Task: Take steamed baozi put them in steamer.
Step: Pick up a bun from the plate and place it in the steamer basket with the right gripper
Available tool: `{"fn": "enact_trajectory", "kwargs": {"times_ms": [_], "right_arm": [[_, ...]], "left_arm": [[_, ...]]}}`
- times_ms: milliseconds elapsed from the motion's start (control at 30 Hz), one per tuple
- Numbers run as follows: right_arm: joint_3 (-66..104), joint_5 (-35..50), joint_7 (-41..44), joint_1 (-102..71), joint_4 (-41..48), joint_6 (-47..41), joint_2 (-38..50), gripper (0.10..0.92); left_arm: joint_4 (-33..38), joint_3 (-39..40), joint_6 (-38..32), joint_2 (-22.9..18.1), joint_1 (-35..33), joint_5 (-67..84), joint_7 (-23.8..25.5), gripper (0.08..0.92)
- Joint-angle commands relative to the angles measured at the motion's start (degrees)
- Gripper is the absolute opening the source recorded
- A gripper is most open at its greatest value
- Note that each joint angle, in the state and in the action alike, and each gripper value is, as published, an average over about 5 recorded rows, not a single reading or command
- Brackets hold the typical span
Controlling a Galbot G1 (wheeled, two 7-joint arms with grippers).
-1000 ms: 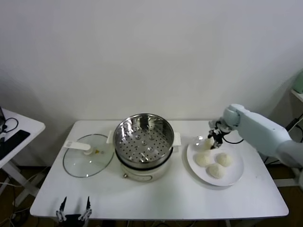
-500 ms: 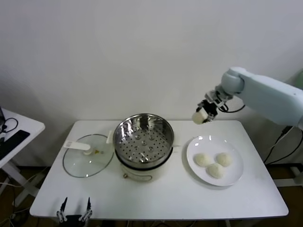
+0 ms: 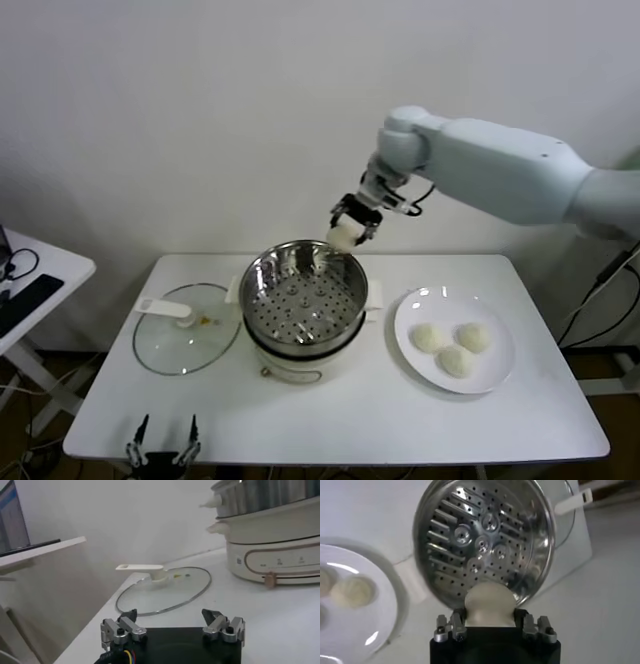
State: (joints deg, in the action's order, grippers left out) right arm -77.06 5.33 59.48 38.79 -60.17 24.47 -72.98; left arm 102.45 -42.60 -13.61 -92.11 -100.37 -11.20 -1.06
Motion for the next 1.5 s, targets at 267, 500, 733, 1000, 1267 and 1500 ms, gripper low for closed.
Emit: {"fn": "enact_trajectory", "kwargs": {"times_ms": [267,500,733,1000,1267,1500], "right_arm": [[3.6,-12.4,-1.6,-12.2,20.6,9.2,-15.4,0.662],[4.8,-14.4,-1.7,-14.1,24.2,10.4,-16.6,0.662],[5.2,-14.6,-1.9,-14.6,27.1,11.5,-17.4,0.662],[5.6,-14.5,-2.5,-14.9,29.4,12.9,-18.4,0.685],[5.5,-12.8,-2.2,-14.9,28.8,13.4,-18.4,0.733],[3.3,-8.7,-1.1,-12.8,24.1,13.3,-15.1,0.801]], "left_arm": [[-1.3,0.2,-0.7,-0.5,0.9,-0.8,-0.2,0.823],[-1.9,0.1,-0.9,-0.5,1.3,-0.9,-0.3,0.823],[-2.5,-0.1,-1.1,-0.5,1.8,-1.0,-0.4,0.823],[-3.0,-0.1,-1.2,-0.5,2.4,-1.2,-0.5,0.823],[-2.9,0.0,-1.2,-0.5,2.3,-1.5,-0.5,0.823],[-2.9,0.0,-1.2,-0.3,2.2,-1.7,-0.5,0.823]]}}
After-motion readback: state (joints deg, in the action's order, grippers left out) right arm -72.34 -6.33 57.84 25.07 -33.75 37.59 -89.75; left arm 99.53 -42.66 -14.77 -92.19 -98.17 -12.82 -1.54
